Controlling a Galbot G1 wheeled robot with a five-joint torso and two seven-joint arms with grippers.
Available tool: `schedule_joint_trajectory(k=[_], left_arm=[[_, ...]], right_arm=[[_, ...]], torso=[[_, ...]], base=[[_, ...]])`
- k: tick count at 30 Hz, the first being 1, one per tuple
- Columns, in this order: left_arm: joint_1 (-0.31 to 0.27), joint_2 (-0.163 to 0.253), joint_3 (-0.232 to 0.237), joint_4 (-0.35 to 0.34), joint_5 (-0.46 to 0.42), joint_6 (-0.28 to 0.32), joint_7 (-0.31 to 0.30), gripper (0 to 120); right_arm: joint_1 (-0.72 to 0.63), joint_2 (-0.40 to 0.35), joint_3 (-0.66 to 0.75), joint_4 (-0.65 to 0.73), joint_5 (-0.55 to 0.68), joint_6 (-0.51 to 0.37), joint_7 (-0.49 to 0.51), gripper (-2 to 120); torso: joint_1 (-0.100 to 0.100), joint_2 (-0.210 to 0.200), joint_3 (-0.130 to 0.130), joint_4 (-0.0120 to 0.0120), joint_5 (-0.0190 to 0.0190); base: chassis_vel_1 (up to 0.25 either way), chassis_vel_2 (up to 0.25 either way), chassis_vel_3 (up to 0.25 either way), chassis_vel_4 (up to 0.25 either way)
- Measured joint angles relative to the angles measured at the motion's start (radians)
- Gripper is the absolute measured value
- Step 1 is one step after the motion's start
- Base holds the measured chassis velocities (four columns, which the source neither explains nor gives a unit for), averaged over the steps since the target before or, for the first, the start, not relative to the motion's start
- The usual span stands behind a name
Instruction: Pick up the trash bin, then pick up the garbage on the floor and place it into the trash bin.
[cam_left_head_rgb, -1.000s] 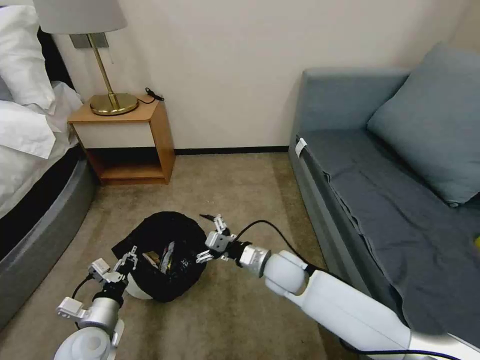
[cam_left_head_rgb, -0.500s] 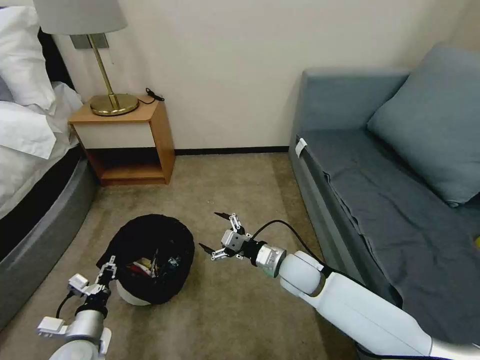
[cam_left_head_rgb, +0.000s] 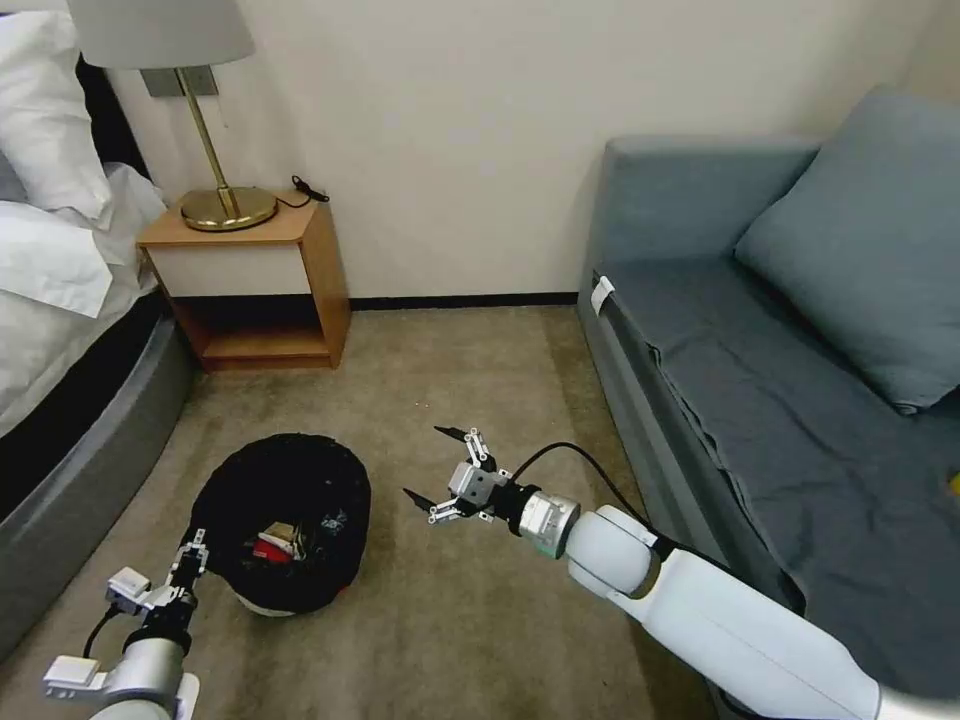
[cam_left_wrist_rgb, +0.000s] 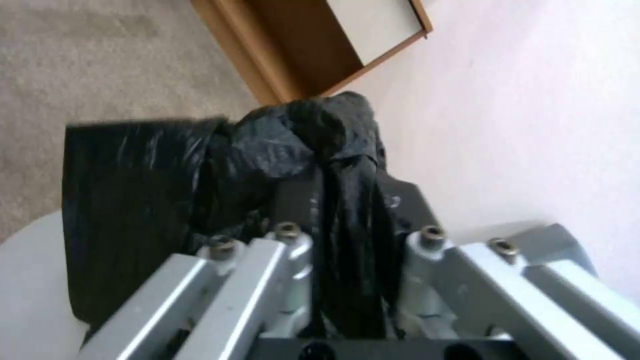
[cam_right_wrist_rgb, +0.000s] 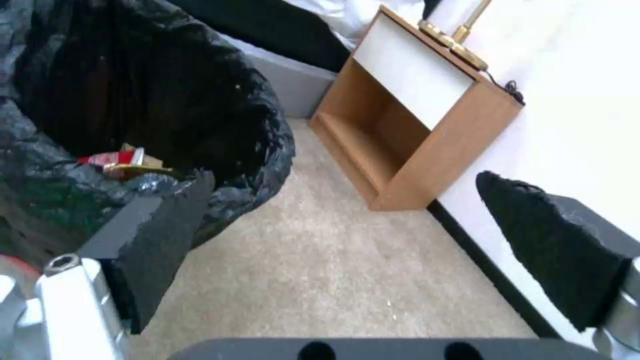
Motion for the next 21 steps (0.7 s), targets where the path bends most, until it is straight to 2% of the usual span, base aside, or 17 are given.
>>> schedule_joint_trajectory(k=[1, 5, 6, 9, 11, 13, 16, 17, 21], left_arm=[[0.000, 0.000, 0.000, 0.000, 0.000, 0.000, 0.000, 21], [0.005, 0.001, -0.013, -0.023, 0.021, 0.000, -0.014, 38], [0.005, 0.001, -0.013, -0.023, 0.021, 0.000, -0.014, 38], [0.010, 0.001, -0.032, -0.032, 0.029, 0.000, -0.023, 52], [0.011, 0.002, -0.035, -0.032, 0.030, 0.000, -0.024, 54], [0.019, 0.005, -0.052, -0.035, 0.043, -0.001, -0.021, 66], [0.033, 0.009, -0.071, -0.038, 0.116, -0.014, 0.008, 79], [0.033, 0.009, -0.071, -0.038, 0.116, -0.014, 0.008, 79], [0.056, 0.010, -0.098, -0.066, 0.292, -0.076, 0.125, 97]], right_arm=[[0.000, 0.000, 0.000, 0.000, 0.000, 0.000, 0.000, 100], [-0.011, -0.007, 0.009, 0.008, -0.001, 0.002, -0.001, 100], [-0.011, -0.007, 0.009, 0.008, -0.001, 0.002, -0.001, 100], [-0.023, -0.009, 0.016, 0.012, -0.004, 0.004, -0.002, 100], [-0.025, -0.009, 0.018, 0.012, -0.005, 0.004, -0.002, 100], [-0.038, -0.009, 0.024, 0.014, -0.009, 0.005, -0.003, 100], [-0.050, -0.010, 0.031, 0.022, -0.010, 0.006, -0.003, 100], [-0.050, -0.010, 0.031, 0.022, -0.010, 0.006, -0.003, 100], [-0.073, -0.015, 0.057, 0.047, -0.007, 0.005, -0.003, 100]], torso=[[0.000, 0.000, 0.000, 0.0000, 0.0000], [0.000, 0.000, 0.000, 0.0000, 0.0004], [0.000, 0.000, 0.000, 0.0000, 0.0004], [0.000, 0.000, 0.000, 0.0000, 0.0004], [0.000, 0.000, 0.000, 0.0000, 0.0003], [0.000, 0.000, 0.000, 0.0001, 0.0003], [0.000, 0.000, 0.000, 0.0001, 0.0003], [0.000, 0.000, 0.000, 0.0001, 0.0003], [0.000, 0.000, 0.000, 0.0002, 0.0004]], base=[[0.000, 0.000, 0.000, 0.000], [0.000, 0.000, 0.000, 0.000], [0.000, 0.000, 0.000, 0.000], [0.000, 0.000, 0.000, 0.000], [0.000, 0.000, 0.000, 0.000], [0.000, 0.000, 0.000, 0.000], [0.000, 0.000, 0.000, 0.000], [0.000, 0.000, 0.000, 0.000], [0.000, 0.000, 0.000, 0.000]])
